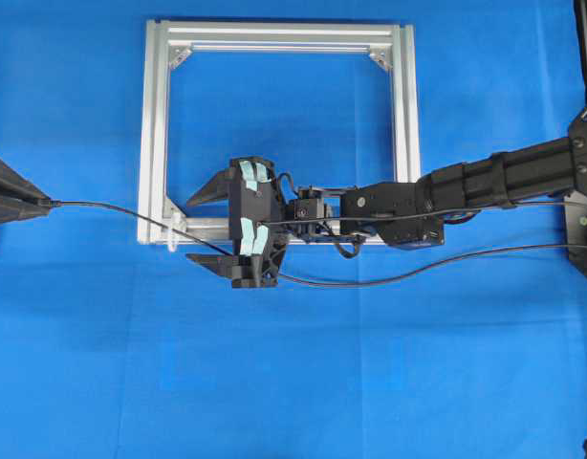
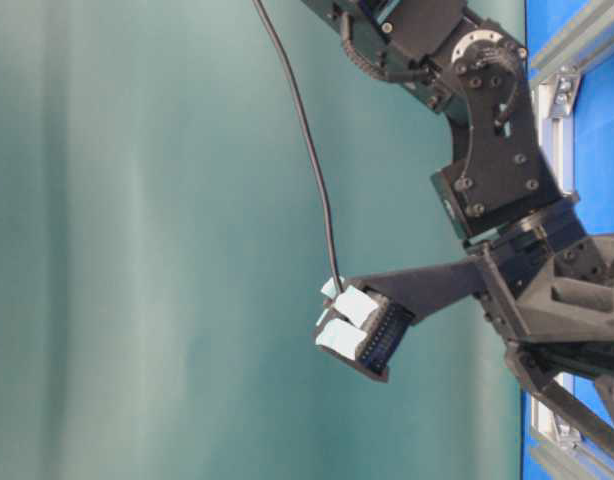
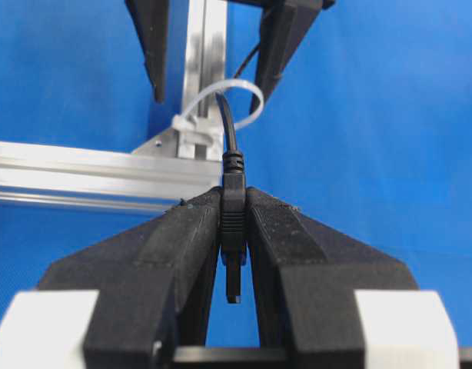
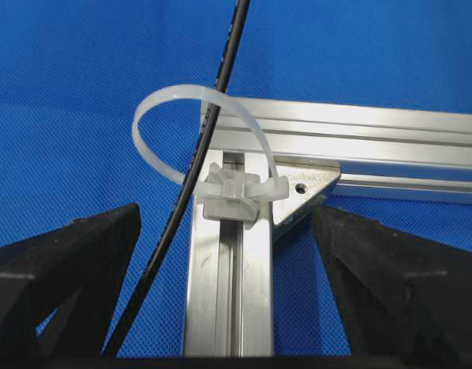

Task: Insert the wire through the string loop located on the left side.

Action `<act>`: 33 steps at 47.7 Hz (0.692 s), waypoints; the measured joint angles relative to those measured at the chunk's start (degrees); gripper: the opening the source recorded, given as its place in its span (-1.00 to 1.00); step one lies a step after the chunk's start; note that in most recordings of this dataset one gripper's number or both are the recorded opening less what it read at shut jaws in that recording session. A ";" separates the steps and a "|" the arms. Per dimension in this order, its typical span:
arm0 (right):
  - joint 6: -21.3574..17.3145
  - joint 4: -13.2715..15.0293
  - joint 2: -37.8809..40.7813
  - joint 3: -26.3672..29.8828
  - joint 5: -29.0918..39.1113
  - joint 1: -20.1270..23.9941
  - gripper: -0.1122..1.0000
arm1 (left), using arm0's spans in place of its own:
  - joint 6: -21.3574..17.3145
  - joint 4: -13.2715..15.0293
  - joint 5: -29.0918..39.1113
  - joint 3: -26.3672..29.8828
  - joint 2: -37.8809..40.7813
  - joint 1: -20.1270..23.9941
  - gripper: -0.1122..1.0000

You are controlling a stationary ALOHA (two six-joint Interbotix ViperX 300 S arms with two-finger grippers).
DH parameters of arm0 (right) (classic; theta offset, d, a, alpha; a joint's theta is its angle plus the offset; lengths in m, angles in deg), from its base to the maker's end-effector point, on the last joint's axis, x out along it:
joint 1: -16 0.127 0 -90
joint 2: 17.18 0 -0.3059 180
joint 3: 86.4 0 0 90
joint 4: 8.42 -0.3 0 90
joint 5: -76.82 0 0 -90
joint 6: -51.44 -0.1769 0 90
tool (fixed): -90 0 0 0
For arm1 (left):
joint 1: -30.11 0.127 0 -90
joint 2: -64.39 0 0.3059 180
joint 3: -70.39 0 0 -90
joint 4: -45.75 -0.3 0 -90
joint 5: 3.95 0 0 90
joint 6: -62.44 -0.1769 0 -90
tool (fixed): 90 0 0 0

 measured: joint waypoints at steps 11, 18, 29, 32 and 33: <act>0.00 0.00 0.00 0.00 0.09 0.00 0.90 | 0.18 0.00 -0.26 0.00 0.00 0.00 -0.41; 0.00 0.00 0.00 0.00 0.00 0.00 0.90 | 0.09 0.00 -0.35 0.00 0.00 0.09 0.41; 0.00 0.00 0.00 0.00 0.00 0.09 0.90 | 0.09 0.00 -0.35 0.00 0.00 0.00 0.77; 0.00 -0.09 0.00 0.00 0.00 0.00 0.90 | 0.09 -0.09 -0.35 0.00 0.00 0.00 0.78; 0.00 -0.09 0.00 0.00 0.00 0.00 0.90 | 0.09 0.00 -0.44 0.00 0.00 0.09 0.78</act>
